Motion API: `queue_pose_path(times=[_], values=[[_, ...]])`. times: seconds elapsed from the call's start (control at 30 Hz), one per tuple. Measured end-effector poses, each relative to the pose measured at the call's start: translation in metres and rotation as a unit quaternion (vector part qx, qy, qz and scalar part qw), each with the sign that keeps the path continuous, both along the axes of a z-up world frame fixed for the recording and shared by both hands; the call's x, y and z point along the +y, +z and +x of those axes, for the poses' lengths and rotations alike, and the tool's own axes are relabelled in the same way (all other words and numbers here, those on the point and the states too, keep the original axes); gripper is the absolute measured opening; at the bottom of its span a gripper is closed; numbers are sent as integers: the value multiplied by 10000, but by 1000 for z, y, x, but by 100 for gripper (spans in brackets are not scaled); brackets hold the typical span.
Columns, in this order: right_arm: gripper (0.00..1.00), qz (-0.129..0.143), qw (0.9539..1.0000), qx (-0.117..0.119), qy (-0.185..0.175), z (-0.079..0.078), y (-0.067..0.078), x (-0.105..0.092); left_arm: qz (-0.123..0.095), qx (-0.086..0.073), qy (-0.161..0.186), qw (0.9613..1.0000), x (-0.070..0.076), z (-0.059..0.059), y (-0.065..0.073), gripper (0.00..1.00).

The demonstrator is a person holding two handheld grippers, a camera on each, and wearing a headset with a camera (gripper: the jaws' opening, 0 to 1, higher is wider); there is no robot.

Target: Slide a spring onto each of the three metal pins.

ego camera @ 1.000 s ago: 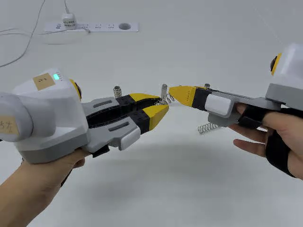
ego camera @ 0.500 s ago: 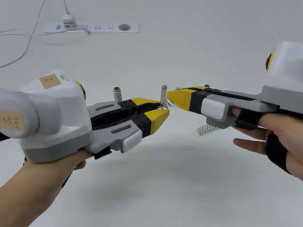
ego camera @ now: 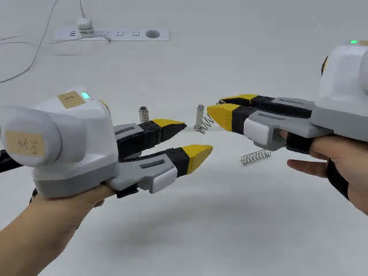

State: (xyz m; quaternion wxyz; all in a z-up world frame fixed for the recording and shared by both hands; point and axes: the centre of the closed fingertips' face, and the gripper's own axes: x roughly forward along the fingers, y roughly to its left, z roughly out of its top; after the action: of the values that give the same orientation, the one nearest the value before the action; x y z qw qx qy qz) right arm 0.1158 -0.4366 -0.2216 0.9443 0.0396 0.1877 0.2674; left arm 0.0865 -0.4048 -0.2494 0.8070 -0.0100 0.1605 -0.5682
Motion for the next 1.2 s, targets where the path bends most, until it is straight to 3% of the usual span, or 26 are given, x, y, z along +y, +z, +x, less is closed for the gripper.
queue_pose_path(times=[0.37, 0.73, 0.83, 0.97, 1.1, 1.2], values=[[16, -804, 9960, -390, -18, 20, 2, -8, 383, -90, 282, 9988, 9, 6, -8, 54], [16, -1345, 9891, -596, 93, 40, -4, -9, 671, -249, 337, 9969, 19, 3, -12, 56], [16, -1556, 9853, -695, 111, 48, -6, -9, 696, -228, 364, 9967, 22, 4, -14, 55], [16, -1635, 9832, -807, 89, 57, -5, -7, 663, -214, 423, 9967, 24, 8, -13, 54], [16, -2018, 9751, -913, 128, 65, -10, -8, 634, -189, 449, 9968, 24, 9, -13, 54], [16, -2103, 9731, -930, 140, 67, -13, -9, 618, -177, 461, 9969, 24, 9, -14, 54]])
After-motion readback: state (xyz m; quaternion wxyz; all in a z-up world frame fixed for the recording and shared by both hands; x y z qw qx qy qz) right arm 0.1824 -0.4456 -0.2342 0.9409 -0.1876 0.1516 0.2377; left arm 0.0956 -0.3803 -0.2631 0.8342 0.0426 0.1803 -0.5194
